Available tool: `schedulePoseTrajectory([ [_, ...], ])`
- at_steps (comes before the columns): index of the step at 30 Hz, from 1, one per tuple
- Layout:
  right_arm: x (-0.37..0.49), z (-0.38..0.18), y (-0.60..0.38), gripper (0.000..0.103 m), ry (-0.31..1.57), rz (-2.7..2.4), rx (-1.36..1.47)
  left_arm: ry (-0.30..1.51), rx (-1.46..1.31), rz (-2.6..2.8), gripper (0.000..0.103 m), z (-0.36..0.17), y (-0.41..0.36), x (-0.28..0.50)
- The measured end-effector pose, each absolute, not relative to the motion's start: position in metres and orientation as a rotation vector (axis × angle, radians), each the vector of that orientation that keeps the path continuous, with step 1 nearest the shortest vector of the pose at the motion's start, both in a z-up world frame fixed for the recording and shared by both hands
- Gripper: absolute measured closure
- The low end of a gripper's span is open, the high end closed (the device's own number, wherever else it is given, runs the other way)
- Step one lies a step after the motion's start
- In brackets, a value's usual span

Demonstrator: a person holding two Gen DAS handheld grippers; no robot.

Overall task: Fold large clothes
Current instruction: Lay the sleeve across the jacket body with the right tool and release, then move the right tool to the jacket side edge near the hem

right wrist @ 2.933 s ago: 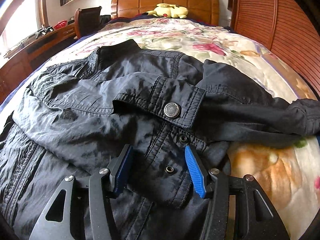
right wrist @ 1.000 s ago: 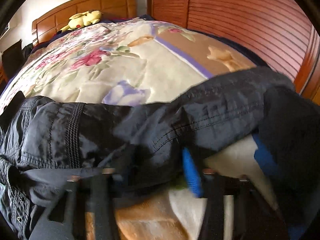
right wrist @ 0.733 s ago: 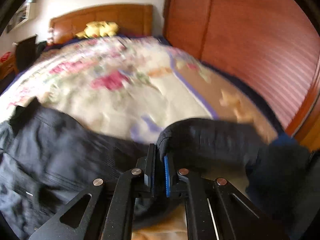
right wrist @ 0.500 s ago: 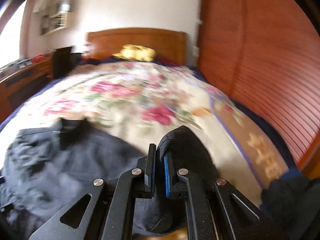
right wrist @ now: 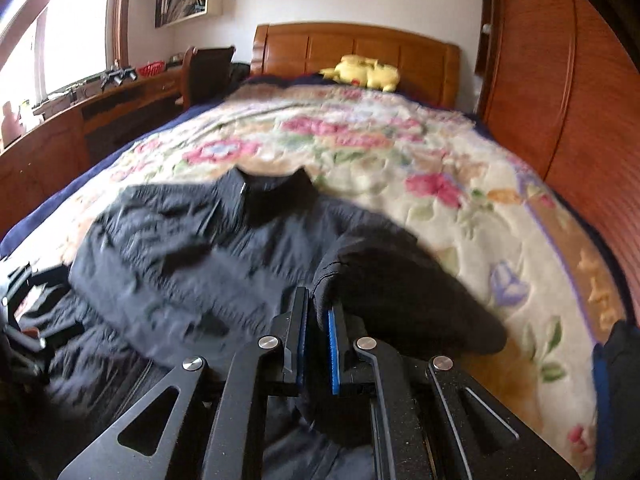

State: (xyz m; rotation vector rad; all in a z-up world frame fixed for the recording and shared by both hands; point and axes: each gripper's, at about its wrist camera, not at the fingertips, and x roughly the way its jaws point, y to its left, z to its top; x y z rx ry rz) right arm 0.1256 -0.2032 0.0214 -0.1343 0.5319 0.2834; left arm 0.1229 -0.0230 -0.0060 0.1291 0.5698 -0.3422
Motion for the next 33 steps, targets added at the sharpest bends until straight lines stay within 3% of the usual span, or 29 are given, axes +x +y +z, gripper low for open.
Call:
schedulePoseTrajectory([
  [7,0.144,0.009,-0.198,0.092,0.583,0.285,-0.129,0.560,0.140,-0.335,0.014,-0.006,-0.021,0.117],
  [11,0.139,0.006,-0.196,0.080,0.616,0.273,-0.140,0.559,0.146,-0.335,0.014,-0.005,-0.021,0.116],
  [16,0.109,0.035,-0.204,0.075,0.527,0.286,-0.133,0.560,0.148,-0.336,0.014,-0.006,-0.022,0.116],
  [20,0.093,0.067,-0.216,0.050,0.437,0.248,-0.150,0.564,0.159,-0.337,0.014,-0.007,-0.024,0.116],
  [23,0.098,0.081,-0.234,0.041,0.396,0.198,-0.124,0.563,0.168,-0.336,0.014,-0.007,-0.025,0.115],
  [33,0.189,0.035,-0.285,0.039,0.559,0.051,0.096,0.574,0.170,-0.337,0.014,-0.009,-0.028,0.117],
])
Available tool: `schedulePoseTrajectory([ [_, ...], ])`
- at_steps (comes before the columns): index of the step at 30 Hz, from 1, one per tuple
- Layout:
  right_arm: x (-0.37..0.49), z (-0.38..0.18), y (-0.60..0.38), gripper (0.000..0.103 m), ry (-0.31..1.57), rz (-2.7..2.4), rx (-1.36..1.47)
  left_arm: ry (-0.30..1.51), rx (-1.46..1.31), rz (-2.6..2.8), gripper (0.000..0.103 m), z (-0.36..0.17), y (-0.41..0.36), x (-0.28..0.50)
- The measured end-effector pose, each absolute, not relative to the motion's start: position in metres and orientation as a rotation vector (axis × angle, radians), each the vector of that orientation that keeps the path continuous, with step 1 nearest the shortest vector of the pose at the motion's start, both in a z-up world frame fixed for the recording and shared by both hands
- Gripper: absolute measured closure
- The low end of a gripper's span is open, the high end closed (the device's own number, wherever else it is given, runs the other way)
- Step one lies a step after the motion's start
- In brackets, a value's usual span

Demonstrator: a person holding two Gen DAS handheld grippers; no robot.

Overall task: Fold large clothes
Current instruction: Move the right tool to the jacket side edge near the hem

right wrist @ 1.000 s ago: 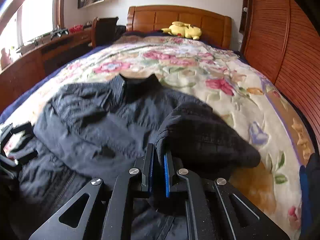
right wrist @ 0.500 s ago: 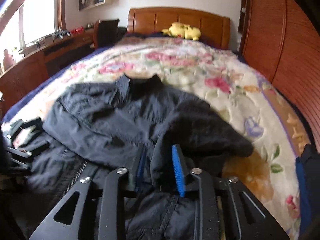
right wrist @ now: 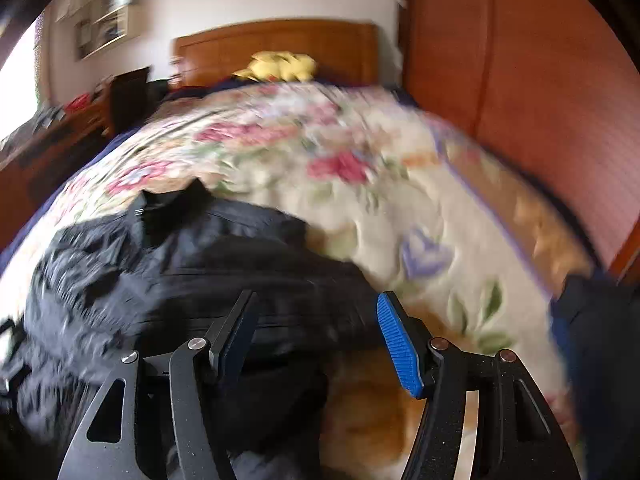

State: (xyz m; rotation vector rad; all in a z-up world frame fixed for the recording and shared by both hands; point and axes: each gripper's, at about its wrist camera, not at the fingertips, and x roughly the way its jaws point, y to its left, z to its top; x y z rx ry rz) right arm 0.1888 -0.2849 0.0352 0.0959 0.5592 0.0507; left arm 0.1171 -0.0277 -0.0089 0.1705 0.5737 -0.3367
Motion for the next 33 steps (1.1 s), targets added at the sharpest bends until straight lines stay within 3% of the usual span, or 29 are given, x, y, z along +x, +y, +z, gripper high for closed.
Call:
schedulePoseTrajectory([
  [10,0.232,0.012,-0.296,0.039,0.649,-0.023,0.180,0.583,0.176,-0.343,0.014,-0.011,-0.029,0.119],
  [18,0.241,-0.007,-0.309,0.022,0.734,-0.052,0.218,0.584,0.179,-0.343,0.014,-0.011,-0.029,0.119],
  [28,0.242,-0.018,-0.316,0.021,0.728,-0.029,0.269,0.584,0.179,-0.344,0.014,-0.011,-0.030,0.119],
  [31,0.243,-0.020,-0.319,0.030,0.723,0.008,0.286,0.583,0.179,-0.344,0.014,-0.011,-0.030,0.119],
  [33,0.241,-0.019,-0.319,0.045,0.704,0.009,0.266,0.578,0.178,-0.344,0.014,-0.010,-0.029,0.119],
])
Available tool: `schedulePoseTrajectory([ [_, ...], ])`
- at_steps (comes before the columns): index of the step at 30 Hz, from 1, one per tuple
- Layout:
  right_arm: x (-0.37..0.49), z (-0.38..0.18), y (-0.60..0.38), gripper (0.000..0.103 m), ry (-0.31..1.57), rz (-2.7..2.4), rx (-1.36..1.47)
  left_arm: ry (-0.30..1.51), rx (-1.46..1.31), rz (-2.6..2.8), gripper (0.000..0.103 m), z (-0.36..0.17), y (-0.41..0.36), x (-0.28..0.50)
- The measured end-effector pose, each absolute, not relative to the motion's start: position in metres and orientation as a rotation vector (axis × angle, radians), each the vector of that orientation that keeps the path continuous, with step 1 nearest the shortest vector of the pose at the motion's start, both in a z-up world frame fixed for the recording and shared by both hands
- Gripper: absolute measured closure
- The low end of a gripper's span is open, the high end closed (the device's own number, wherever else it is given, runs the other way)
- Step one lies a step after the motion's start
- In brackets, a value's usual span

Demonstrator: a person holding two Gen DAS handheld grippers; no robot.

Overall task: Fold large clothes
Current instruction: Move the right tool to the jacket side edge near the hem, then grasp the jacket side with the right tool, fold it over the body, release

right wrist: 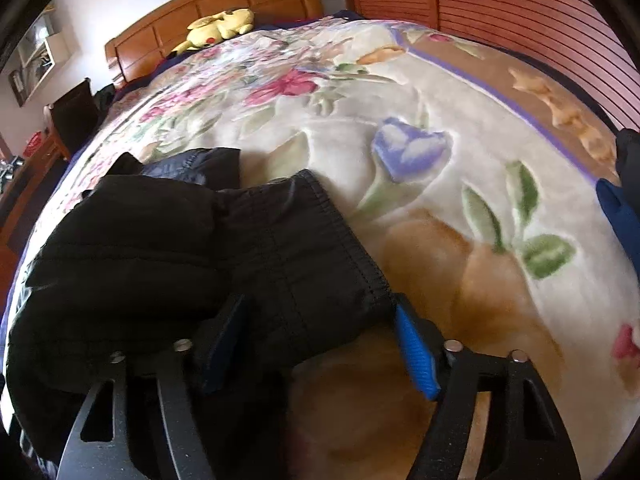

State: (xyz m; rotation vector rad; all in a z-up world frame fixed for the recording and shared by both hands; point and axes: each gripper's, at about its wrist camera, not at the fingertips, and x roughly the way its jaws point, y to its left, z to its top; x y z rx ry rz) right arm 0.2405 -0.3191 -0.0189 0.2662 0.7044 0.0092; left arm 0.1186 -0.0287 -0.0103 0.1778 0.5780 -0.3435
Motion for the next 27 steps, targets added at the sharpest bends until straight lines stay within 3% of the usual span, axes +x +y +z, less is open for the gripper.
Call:
schedulePoseTrajectory([
  [1,0.238,-0.017,-0.318,0.052,0.691,0.009,0.246,0.574,0.176,-0.344,0.014,-0.010,-0.028,0.118],
  [2,0.236,-0.015,-0.316,0.070,0.681,0.016,0.224,0.572,0.174,-0.345,0.014,-0.009,-0.027,0.117],
  [3,0.233,-0.013,-0.314,0.076,0.674,0.017,0.204,0.570,0.172,-0.345,0.014,-0.008,-0.027,0.116],
  [6,0.222,-0.002,-0.305,0.082,0.637,0.017,0.146,0.565,0.170,-0.343,0.014,-0.005,-0.025,0.113],
  [27,0.092,0.107,-0.171,0.088,0.332,0.335,-0.068,0.509,0.175,-0.261,0.014,0.017,0.023,0.074],
])
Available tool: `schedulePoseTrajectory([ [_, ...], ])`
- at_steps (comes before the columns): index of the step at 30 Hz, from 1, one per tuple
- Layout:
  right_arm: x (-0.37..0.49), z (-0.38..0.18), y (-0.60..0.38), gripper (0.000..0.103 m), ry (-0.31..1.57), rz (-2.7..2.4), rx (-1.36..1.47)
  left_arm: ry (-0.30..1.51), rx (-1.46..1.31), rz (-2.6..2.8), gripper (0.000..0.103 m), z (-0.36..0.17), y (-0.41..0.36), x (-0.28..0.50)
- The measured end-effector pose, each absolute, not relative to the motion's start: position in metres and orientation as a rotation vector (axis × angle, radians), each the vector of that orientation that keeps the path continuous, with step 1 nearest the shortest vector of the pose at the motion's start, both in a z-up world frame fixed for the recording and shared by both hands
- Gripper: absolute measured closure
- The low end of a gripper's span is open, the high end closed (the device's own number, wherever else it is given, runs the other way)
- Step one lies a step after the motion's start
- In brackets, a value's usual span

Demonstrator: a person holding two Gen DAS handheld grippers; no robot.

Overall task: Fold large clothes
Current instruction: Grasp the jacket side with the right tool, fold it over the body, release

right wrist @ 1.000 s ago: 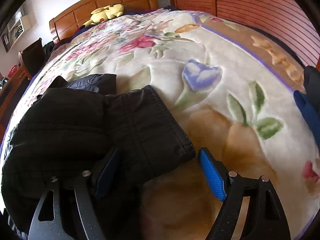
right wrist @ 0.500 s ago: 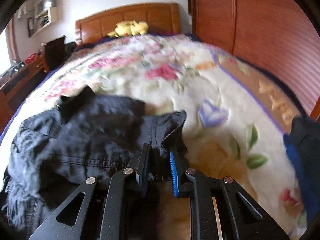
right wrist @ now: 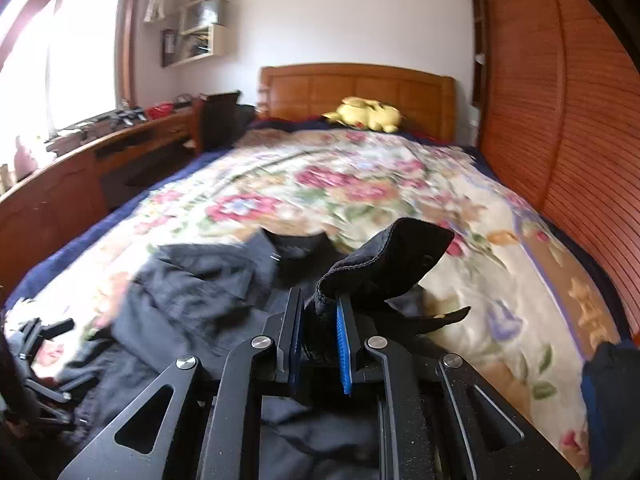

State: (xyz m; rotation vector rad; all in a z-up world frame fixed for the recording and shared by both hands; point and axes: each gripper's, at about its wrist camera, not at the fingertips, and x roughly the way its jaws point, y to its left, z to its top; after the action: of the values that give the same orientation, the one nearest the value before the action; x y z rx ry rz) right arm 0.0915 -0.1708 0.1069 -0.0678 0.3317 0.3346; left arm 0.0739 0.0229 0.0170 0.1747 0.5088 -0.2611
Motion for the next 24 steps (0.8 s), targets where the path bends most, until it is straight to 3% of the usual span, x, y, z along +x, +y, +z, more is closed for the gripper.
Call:
schedulePoseTrajectory([
  [7,0.075,0.104,-0.143,0.088,0.329,0.471,-0.103,0.507,0.158,-0.217,0.014,0.020,0.047,0.068],
  [24,0.065,0.033,-0.092,0.088,0.473,0.634,-0.139,0.505,0.103,-0.136,0.014,0.020,0.095,0.054],
])
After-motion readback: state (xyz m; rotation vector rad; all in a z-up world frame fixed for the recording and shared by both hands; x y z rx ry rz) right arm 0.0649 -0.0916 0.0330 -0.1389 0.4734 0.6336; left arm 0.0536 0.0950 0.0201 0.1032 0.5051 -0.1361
